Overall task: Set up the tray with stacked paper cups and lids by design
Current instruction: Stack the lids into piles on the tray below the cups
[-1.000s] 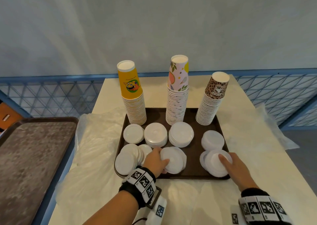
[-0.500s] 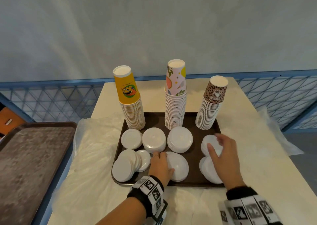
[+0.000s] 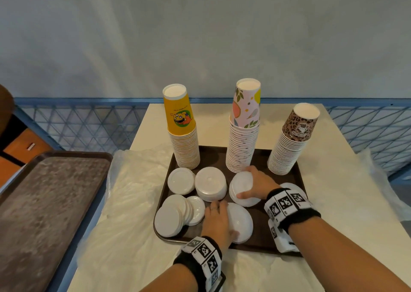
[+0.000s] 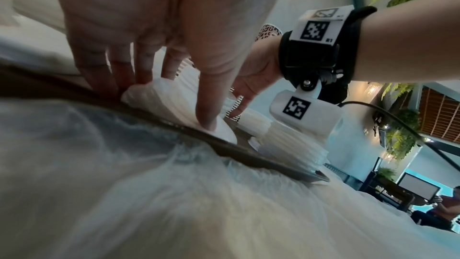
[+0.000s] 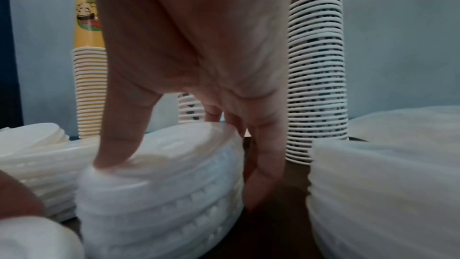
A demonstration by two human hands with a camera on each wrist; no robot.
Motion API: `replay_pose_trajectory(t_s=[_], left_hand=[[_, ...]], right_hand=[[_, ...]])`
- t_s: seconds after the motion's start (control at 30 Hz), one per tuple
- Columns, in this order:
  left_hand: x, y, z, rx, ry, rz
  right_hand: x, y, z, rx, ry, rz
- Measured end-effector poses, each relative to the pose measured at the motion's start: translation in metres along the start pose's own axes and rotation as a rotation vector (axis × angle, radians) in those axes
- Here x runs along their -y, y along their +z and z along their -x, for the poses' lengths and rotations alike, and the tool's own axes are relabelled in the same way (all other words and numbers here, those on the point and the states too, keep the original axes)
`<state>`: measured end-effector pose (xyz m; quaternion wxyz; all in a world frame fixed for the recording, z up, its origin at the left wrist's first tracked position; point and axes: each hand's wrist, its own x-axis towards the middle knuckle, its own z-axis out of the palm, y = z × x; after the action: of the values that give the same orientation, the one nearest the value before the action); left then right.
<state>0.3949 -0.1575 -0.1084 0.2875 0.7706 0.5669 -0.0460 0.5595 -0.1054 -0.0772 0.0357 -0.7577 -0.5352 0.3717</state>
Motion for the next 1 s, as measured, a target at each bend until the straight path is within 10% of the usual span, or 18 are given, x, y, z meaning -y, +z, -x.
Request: replay_pose_trajectory(t_s=[0.33,0.67,1.0], left_hand=[[0.0,-0.01,-0.009,0.079,-0.12,0.072],[0.03,-0.032,0.009,0.053,-0.137,0.774],[0.029,-0.061,0.044,0.069,-0.212,1.358]], right_hand=[[-0.008,-0.005,0.001,0.033,0.137,0.043],[0.004,-0.026,0.068,-0.098,-0.041,-0.677],[0.043,0.058,0.105,0.012,0.045,-0.945]])
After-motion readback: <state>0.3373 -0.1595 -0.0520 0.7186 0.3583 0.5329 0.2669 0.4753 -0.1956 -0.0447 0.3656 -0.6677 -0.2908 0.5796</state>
